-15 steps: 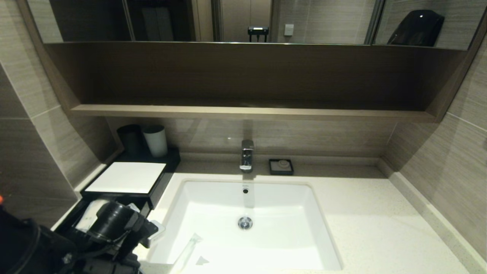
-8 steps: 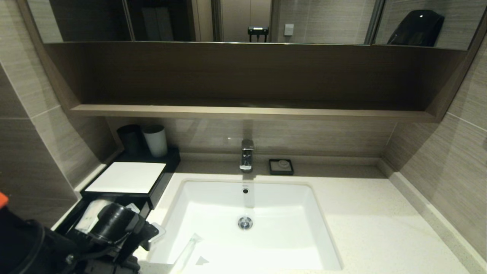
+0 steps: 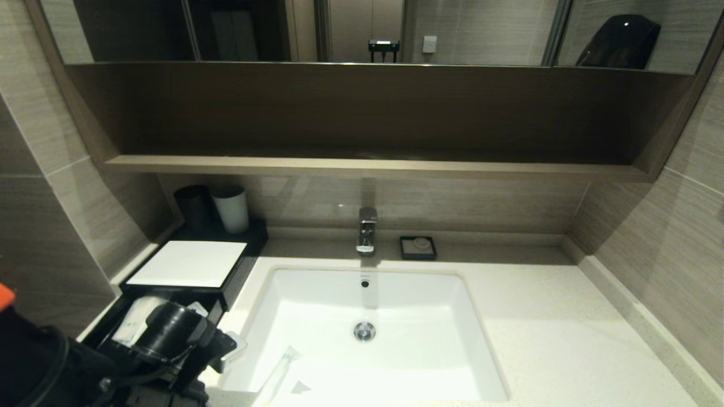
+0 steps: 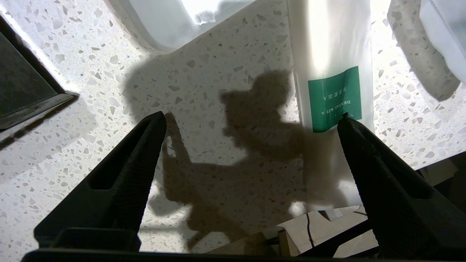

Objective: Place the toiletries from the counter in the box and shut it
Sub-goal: Pick up the bathroom toiletry

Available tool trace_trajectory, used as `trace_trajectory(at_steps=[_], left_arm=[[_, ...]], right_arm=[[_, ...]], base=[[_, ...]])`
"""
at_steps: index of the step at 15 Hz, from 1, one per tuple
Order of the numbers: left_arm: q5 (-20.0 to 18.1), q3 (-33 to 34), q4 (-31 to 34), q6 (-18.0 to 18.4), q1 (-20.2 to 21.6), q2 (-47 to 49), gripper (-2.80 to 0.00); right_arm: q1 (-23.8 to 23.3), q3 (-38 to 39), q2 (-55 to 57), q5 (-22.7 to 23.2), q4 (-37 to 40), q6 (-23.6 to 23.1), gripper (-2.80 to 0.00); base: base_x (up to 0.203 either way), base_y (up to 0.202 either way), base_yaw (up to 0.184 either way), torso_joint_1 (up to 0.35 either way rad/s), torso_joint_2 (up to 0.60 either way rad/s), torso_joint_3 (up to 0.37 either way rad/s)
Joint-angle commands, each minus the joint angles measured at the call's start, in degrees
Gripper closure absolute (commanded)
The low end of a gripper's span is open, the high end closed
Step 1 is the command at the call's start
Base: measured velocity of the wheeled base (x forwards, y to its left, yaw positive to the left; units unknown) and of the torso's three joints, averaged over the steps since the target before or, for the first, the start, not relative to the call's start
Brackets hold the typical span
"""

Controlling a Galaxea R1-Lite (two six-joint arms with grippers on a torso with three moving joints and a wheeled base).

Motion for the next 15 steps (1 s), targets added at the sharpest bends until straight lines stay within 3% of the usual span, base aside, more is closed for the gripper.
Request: trace_trajectory(at_steps=[1,15], left_arm=[[0.01,0.07,-0.06,0.07,0.01,-0.07,-2.8],[-0.08,-0.46,1.07,-0.1,0.01,-0.16,-2.8]], right_arm=[[0.0,0.02,0.0,-0.02,0.04,-0.06,0.0],[0.0,0.02,0.0,-0.02,0.04,-0.06,0.0]], base=[[0.0,0.0,0.0,0.0,0.0,0.0],[0.0,0.0,0.0,0.0,0.0,0.0]])
